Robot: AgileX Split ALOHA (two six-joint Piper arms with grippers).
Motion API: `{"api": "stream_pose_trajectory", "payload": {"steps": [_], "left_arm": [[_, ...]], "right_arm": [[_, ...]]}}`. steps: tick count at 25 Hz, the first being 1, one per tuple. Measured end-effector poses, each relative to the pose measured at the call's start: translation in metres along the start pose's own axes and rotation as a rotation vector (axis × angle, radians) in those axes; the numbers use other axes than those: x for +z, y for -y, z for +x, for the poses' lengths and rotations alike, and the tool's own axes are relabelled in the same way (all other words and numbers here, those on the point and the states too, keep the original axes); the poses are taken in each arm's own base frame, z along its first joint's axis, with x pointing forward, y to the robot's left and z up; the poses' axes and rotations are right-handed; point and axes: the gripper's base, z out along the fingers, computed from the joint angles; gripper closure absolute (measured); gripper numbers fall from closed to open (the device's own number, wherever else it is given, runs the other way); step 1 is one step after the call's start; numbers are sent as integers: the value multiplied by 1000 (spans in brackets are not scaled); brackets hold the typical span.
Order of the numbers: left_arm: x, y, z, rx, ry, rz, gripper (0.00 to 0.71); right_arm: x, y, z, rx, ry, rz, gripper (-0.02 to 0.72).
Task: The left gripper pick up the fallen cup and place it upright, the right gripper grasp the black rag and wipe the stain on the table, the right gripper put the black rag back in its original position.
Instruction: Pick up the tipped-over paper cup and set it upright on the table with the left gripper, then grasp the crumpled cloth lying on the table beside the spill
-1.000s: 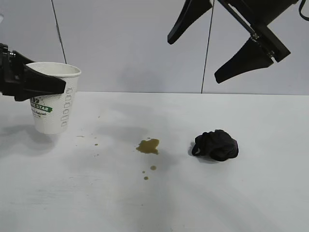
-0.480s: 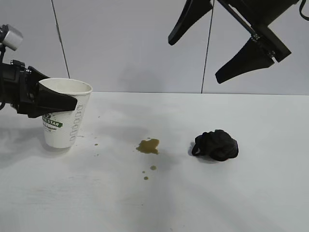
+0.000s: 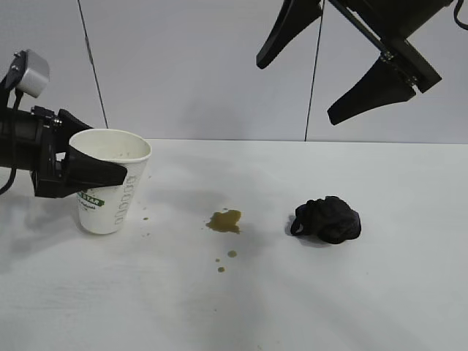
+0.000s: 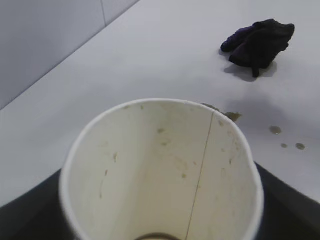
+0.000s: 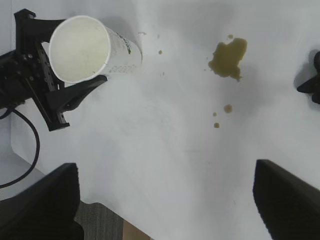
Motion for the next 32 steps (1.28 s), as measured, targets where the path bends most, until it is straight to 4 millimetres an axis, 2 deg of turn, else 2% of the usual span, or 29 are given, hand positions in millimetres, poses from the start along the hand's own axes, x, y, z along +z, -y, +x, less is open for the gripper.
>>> {"api": "stream_pose_trajectory", "payload": {"steps": [7,14,27,32], "left_arm": [[1,3,-5,-10,64,34,155],[1,3,-4,-19,51,28,39],[1,0,9,-27,-92,-1,24],[-3,6,26,27,-282,70,24]], "right_arm": [[0,0,0,0,0,0,51],[0,0,0,0,1,0,51],[0,0,0,0,2,0,51],[0,0,0,0,2,0,51]]}}
